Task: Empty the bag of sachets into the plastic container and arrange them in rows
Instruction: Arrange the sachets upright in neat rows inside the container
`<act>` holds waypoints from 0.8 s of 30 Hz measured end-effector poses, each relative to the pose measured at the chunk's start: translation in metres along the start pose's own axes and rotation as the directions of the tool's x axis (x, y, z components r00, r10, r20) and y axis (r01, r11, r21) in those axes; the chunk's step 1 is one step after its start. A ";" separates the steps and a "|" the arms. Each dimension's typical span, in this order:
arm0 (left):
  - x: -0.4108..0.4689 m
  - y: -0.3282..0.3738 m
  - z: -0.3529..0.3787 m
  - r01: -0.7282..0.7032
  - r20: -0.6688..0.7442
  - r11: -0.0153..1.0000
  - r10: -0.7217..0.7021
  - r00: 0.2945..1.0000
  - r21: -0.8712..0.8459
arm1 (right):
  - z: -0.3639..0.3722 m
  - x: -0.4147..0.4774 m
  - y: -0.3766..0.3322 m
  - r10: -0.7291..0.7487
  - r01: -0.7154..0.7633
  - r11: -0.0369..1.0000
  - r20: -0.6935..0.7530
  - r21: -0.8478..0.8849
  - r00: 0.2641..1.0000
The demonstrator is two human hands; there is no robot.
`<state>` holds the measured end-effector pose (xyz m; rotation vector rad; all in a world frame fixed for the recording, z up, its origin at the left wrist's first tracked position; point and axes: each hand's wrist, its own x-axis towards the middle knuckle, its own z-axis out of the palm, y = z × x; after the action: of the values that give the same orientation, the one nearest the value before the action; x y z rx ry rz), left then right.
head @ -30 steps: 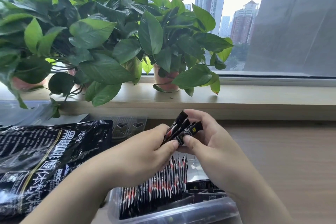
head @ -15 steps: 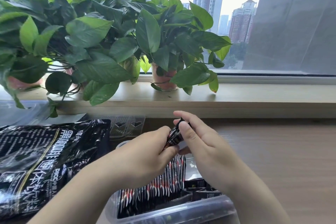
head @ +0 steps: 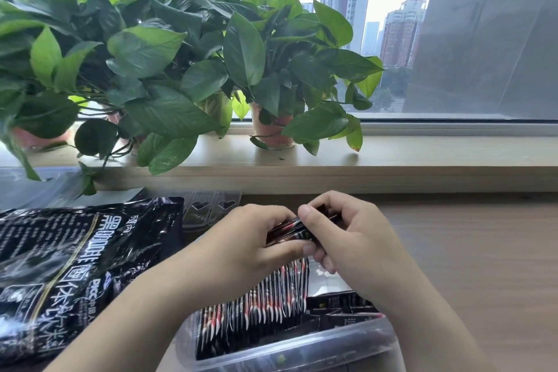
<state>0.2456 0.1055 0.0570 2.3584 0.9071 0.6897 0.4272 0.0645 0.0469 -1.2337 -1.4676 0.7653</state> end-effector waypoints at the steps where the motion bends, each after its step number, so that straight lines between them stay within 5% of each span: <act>1: 0.000 0.001 -0.001 -0.002 -0.016 0.999 0.001 1.000 -0.051 | 0.000 0.000 0.000 -0.006 0.005 1.000 -0.015 -0.010 1.000; 8: -0.002 0.007 -0.004 0.043 -0.234 0.926 -0.139 0.962 -0.375 | -0.001 0.002 0.000 0.076 -0.046 0.981 -0.154 0.188 0.985; 21: 0.001 0.009 0.005 0.016 -0.454 0.892 -0.245 0.857 -0.451 | 0.015 -0.002 -0.007 -0.041 0.053 0.989 -0.091 0.139 0.995; 24: 0.002 0.006 0.005 0.005 -0.452 0.896 -0.228 0.862 -0.443 | 0.014 -0.002 -0.008 0.050 -0.046 0.983 -0.015 0.180 0.999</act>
<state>0.2526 0.1016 0.0580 1.7377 0.9737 1.3339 0.4118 0.0621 0.0497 -1.1392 -1.3258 0.8953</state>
